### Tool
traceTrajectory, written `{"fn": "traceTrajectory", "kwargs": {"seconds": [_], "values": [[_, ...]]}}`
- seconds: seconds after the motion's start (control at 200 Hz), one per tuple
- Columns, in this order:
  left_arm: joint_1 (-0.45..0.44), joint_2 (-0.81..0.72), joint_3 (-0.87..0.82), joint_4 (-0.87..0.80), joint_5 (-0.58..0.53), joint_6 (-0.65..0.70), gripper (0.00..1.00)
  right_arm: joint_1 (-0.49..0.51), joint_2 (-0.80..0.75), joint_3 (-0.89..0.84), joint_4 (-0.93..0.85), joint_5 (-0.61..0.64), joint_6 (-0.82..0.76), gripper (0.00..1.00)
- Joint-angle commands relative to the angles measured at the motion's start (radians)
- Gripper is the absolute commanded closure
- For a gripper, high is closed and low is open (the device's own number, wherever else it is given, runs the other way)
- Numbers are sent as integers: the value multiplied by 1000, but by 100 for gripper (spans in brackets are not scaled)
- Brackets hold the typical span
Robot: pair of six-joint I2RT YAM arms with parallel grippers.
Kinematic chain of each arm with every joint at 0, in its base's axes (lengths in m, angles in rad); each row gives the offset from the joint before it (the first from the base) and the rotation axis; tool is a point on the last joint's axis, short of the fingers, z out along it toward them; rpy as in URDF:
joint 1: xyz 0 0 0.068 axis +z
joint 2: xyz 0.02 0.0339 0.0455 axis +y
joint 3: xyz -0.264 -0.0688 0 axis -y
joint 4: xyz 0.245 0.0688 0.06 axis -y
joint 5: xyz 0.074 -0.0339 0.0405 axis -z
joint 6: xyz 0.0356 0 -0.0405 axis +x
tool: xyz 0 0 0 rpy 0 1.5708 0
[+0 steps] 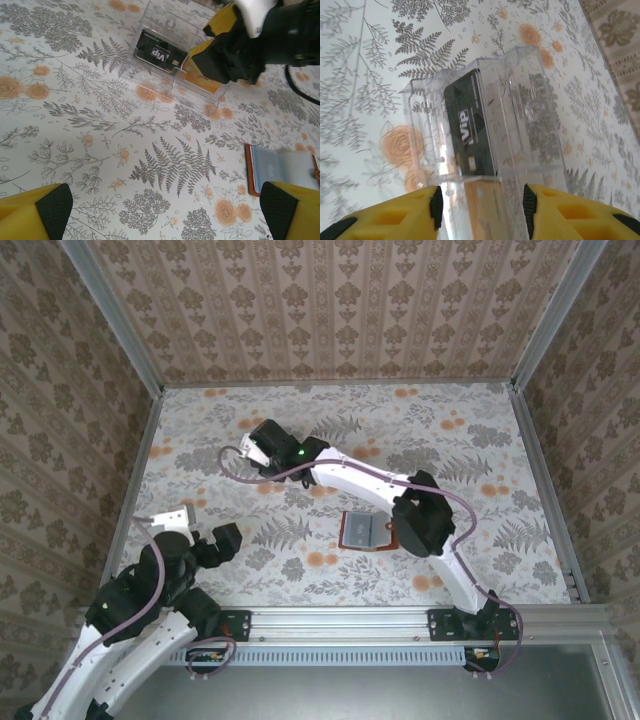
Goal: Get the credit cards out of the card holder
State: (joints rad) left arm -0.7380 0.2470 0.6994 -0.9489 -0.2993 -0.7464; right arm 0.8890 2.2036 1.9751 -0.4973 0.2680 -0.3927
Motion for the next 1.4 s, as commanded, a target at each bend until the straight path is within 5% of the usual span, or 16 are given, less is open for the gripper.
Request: {"fn": "traceTrajectory", "kwargs": {"seconds": [0.0,0.38,0.82,1.085,1.3,1.395], "values": [[4,40,-31,75,56,35,0,-7,-147,-130,66,-30,163,50],[-1,268,-146,414,235,15,0,-77,-575,-710,123,-107,672,57],[-172,751,-96,730,233,4,3,-159,-795,-1160,127,-139,948,83],[-199,968,-27,857,287,1,22,-280,-806,-1287,164,-202,997,88],[-205,1143,52,929,357,11,43,-295,-785,-1317,217,-231,990,89],[-209,1213,83,956,385,12,45,-295,-767,-1324,230,-234,984,89]]}}
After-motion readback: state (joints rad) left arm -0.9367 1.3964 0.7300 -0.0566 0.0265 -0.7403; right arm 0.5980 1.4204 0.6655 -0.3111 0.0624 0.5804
